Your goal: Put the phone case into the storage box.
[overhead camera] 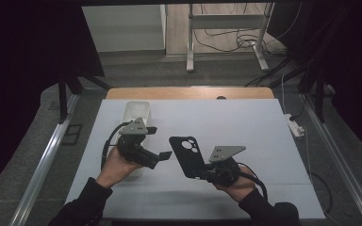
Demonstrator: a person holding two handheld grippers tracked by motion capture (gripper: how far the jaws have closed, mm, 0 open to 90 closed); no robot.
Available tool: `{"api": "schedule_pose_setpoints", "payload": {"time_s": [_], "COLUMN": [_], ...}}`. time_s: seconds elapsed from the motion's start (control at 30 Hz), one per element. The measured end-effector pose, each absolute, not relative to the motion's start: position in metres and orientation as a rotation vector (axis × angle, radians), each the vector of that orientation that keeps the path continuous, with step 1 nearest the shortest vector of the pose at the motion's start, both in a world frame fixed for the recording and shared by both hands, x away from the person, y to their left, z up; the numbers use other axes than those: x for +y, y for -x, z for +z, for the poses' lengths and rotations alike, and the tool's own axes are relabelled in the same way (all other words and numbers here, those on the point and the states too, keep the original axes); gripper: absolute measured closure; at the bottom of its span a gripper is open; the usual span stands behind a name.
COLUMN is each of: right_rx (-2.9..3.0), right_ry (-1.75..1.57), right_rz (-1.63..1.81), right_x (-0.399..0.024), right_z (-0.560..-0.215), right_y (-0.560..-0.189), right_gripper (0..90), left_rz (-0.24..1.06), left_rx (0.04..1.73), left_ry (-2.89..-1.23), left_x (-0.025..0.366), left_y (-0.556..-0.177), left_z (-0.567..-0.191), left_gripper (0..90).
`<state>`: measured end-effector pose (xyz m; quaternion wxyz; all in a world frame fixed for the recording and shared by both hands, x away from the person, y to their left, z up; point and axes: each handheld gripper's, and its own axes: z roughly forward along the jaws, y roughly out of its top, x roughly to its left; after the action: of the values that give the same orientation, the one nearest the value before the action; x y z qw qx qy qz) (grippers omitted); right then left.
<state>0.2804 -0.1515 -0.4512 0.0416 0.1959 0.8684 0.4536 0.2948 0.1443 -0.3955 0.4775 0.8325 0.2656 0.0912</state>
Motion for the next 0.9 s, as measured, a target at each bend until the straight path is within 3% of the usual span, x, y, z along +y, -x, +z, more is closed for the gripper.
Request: {"api": "schedule_pose_setpoints", "payload": {"time_s": [0.43,0.6,0.63,0.8,0.9], "right_rx": [2.75,2.762,2.762,2.762,2.762], "right_ry": [-0.55,-0.54,-0.535,-0.531,-0.528], "right_rz": [1.47,1.459,1.456,1.433,1.429], "right_x": [-0.1525,-0.1514,-0.151,-0.1508,-0.1505], "right_z": [-0.4554,-0.4569,-0.4571,-0.4577,-0.4579], "right_y": [-0.2837,-0.2837,-0.2837,-0.2839,-0.2839], "right_gripper": [84.5,84.5,84.6,84.5,84.5], "left_rz": [0.196,0.143,0.122,0.08,0.071], "left_rx": [0.606,0.576,0.565,0.54,0.537], "left_ry": [-2.045,-2.041,-2.039,-2.028,-2.018], "left_x": [0.144,0.1439,0.1438,0.1453,0.1459], "left_y": [-0.2921,-0.2911,-0.2909,-0.2913,-0.2916], "left_z": [-0.3929,-0.3927,-0.3929,-0.393,-0.393], "left_gripper": [8.9,25.4,25.4,48.4,53.4]}}
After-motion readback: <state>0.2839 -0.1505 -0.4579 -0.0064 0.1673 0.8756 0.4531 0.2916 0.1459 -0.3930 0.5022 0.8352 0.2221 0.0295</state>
